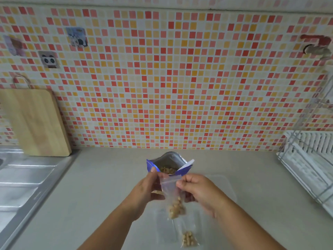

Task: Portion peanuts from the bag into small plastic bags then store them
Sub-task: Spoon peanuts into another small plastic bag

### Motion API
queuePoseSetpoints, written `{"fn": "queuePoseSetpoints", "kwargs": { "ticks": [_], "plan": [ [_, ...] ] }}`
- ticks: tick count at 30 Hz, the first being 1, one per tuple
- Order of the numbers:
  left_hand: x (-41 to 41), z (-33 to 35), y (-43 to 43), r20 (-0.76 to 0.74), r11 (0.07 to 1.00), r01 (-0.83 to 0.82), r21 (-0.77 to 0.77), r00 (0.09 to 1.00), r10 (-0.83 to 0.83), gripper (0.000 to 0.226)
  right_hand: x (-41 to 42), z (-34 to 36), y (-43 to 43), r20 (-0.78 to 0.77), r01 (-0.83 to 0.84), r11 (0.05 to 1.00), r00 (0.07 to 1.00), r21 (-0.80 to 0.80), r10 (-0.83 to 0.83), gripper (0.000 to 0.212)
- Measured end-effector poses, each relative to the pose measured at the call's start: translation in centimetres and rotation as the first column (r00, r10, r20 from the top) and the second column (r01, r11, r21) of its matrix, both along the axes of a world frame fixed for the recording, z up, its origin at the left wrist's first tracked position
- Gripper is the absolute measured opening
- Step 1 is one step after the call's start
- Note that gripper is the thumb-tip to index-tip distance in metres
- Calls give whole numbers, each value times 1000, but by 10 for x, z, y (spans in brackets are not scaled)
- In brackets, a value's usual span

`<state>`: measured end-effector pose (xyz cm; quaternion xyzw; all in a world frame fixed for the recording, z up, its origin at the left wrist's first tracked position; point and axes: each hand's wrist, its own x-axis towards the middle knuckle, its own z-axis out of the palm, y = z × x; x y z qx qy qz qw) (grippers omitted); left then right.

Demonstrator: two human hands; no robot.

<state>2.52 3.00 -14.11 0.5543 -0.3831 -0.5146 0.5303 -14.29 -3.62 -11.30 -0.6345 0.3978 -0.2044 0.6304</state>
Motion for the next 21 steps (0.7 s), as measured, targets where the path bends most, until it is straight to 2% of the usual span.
{"fn": "queuePoseSetpoints", "kwargs": {
  "ticks": [2, 4, 6, 8, 10, 11, 14, 19, 21],
  "plan": [
    [6, -27, 8, 163, 977, -57, 206, 986, 23, 47, -11, -26, 5, -153, -44, 994, 986, 97, 59, 23],
    [9, -62, 14, 353, 915, -113, 387, 935, -34, 33, -16, -56, 11, -290, -36, 990, 954, 139, 76, 26],
    [6, -94, 18, 552, 874, -173, 454, 825, -123, 28, -17, -89, 16, -415, 30, 995, 910, 98, 14, 30],
    [0, -117, 20, 697, 874, -228, 429, 699, -159, 40, -15, -119, 20, -500, 102, 995, 862, 11, -83, 35],
    [-4, -127, 20, 736, 878, -246, 410, 658, -158, 49, -11, -138, 23, -565, 122, 986, 809, -110, -163, 33],
    [-6, -127, 19, 747, 879, -243, 411, 643, -172, 46, -11, -144, 24, -587, 118, 979, 786, -167, -195, 32],
    [-6, -128, 15, 765, 885, -232, 403, 616, -187, 21, -12, -152, 25, -602, 99, 954, 756, -283, -257, 35],
    [5, -126, 12, 754, 898, -262, 353, 648, -107, 22, -14, -158, 23, -623, 77, 953, 740, -295, -253, 21],
    [10, -123, 13, 756, 902, -254, 348, 646, -110, 26, -15, -159, 22, -620, 93, 952, 740, -290, -261, 30]
  ]
}}
